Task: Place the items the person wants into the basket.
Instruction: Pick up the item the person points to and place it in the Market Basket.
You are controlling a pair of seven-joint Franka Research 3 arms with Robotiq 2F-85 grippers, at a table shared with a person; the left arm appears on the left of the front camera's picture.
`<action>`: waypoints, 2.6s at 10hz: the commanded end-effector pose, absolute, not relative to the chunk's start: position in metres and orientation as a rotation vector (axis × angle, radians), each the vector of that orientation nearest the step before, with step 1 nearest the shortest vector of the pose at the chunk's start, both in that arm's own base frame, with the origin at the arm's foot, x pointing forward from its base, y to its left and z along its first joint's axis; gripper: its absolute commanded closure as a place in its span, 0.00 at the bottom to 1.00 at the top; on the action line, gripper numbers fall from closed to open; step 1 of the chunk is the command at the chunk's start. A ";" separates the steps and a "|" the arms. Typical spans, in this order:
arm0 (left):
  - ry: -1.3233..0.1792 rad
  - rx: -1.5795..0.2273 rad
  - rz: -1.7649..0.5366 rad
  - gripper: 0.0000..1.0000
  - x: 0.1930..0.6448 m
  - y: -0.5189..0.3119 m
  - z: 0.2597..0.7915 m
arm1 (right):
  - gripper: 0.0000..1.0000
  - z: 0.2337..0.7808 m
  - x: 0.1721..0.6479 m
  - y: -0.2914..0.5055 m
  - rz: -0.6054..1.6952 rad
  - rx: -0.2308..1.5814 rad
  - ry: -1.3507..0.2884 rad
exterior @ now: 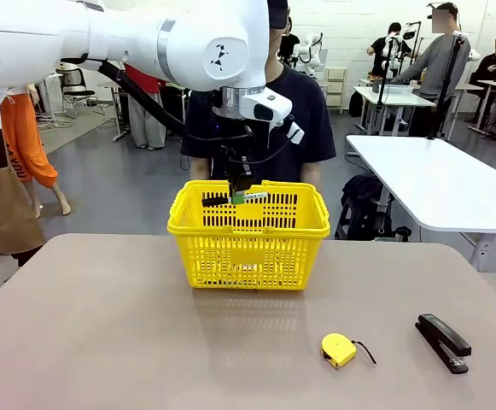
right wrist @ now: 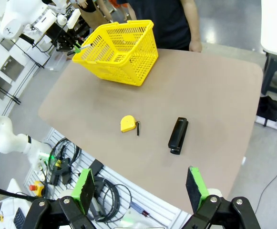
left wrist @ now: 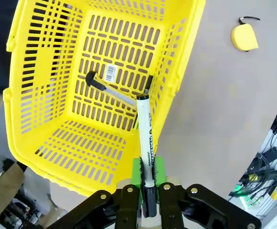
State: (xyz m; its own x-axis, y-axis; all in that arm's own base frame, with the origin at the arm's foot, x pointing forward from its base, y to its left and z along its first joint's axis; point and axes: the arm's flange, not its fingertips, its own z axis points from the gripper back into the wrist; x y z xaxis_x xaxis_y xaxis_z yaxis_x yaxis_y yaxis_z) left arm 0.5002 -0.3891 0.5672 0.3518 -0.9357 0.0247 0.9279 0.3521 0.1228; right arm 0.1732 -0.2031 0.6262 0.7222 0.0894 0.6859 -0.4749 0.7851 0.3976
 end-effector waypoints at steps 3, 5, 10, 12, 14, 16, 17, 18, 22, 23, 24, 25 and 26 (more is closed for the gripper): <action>-0.081 0.083 -1.228 0.88 0.497 -0.387 0.572 | 0.00 0.625 0.174 -0.203 0.352 0.614 -0.710; -0.026 0.079 -1.297 0.88 0.523 -0.382 0.561 | 0.00 0.625 0.174 -0.203 0.352 0.614 -0.710; -0.042 -0.023 -1.372 0.88 0.591 -0.367 0.523 | 0.00 0.625 0.174 -0.203 0.352 0.614 -0.710; 0.003 -0.063 -1.323 0.88 0.612 -0.367 0.497 | 0.00 0.625 0.174 -0.203 0.352 0.614 -0.710; 0.022 -0.087 -1.303 0.88 0.625 -0.364 0.483 | 0.00 0.625 0.174 -0.203 0.352 0.614 -0.710; 0.030 -0.084 -1.291 0.88 0.627 -0.364 0.475 | 0.00 0.625 0.174 -0.203 0.352 0.614 -0.710; 0.039 -0.080 -1.293 0.75 0.629 -0.362 0.476 | 0.00 0.625 0.174 -0.203 0.352 0.614 -0.710; 0.035 -0.078 -1.297 0.28 0.627 -0.362 0.477 | 0.00 0.625 0.174 -0.203 0.352 0.614 -0.710; 0.023 -0.080 -1.303 0.00 0.622 -0.361 0.482 | 0.00 0.625 0.174 -0.203 0.352 0.614 -0.710; 0.024 -0.081 -1.304 0.00 0.622 -0.360 0.482 | 0.00 0.625 0.174 -0.203 0.352 0.614 -0.710; 0.026 -0.081 -1.307 0.00 0.622 -0.360 0.483 | 0.00 0.625 0.174 -0.203 0.352 0.614 -0.710; 0.025 -0.080 -1.309 0.00 0.620 -0.360 0.484 | 0.00 0.625 0.174 -0.203 0.352 0.614 -0.710; 0.020 -0.084 -1.311 0.00 0.618 -0.360 0.485 | 0.00 0.625 0.174 -0.203 0.352 0.614 -0.710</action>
